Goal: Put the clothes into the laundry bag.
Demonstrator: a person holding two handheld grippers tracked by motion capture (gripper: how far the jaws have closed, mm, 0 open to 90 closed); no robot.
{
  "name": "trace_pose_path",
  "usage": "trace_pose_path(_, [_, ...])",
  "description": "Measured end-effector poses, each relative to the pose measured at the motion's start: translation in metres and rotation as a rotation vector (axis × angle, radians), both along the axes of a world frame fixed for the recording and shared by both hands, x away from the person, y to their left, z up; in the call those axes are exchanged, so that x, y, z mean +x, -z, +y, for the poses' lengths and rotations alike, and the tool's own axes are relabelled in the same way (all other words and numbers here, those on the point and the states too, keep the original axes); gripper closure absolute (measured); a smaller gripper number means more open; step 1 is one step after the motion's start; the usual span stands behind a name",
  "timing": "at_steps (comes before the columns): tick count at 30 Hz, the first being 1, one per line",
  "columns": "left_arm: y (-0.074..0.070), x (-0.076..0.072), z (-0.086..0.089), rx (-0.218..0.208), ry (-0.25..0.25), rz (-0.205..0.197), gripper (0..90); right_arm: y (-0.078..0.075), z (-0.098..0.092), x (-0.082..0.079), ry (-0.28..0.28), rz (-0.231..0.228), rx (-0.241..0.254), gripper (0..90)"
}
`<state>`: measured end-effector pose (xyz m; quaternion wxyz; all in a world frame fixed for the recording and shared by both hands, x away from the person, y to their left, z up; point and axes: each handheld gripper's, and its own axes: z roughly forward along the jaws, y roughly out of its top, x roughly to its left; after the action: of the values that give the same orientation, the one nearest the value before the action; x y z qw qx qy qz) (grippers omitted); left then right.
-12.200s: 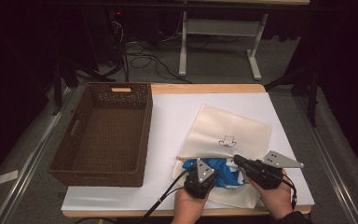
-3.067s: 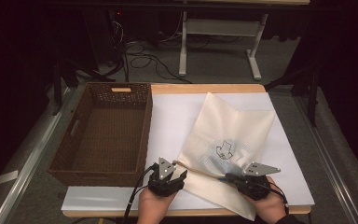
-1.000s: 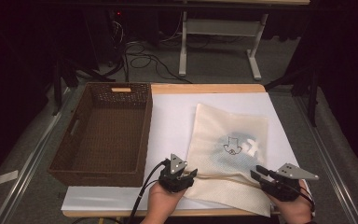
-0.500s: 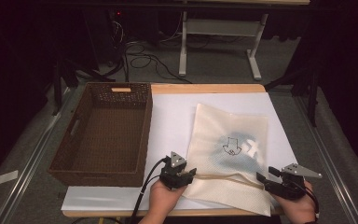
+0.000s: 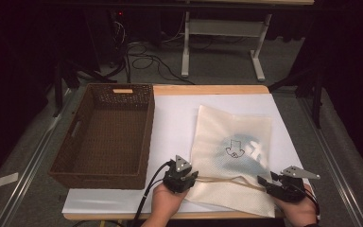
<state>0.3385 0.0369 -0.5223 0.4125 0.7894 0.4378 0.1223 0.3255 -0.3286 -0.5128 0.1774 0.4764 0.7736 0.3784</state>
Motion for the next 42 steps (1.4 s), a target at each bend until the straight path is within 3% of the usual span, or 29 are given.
trace_pose_path(6, [0.0, 0.001, 0.0, 0.008, 0.007, -0.007, 81.4, -0.003, 0.001, 0.0, -0.015, -0.007, -0.014, 74.4])
trace_pose_path(11, [-0.003, 0.0, -0.001, 0.026, 0.003, -0.028, 84.3, -0.006, 0.002, 0.0, -0.026, -0.009, -0.012, 84.8])
trace_pose_path(16, [-0.009, 0.0, 0.006, 0.007, -0.025, -0.065, 84.7, -0.007, 0.003, 0.002, -0.04, -0.022, -0.02, 86.2])
trace_pose_path(21, [-0.014, -0.005, 0.012, 0.018, -0.055, -0.109, 85.2, -0.008, 0.01, 0.009, -0.045, -0.03, -0.022, 86.8])
trace_pose_path(27, [-0.011, -0.013, 0.025, 0.024, -0.089, -0.11, 85.1, -0.009, 0.027, 0.032, -0.066, -0.042, -0.027, 87.0])
trace_pose_path(32, [-0.009, -0.015, 0.022, 0.039, -0.074, -0.118, 84.7, -0.01, 0.032, 0.049, -0.079, -0.061, -0.044, 87.0])
trace_pose_path(38, [-0.004, -0.012, 0.01, 0.057, -0.042, -0.114, 84.4, -0.013, 0.021, 0.052, -0.052, -0.075, -0.037, 86.8])
trace_pose_path(42, [-0.003, -0.011, 0.009, 0.068, -0.047, -0.111, 83.7, -0.009, 0.017, 0.049, -0.05, -0.071, -0.04, 85.4])
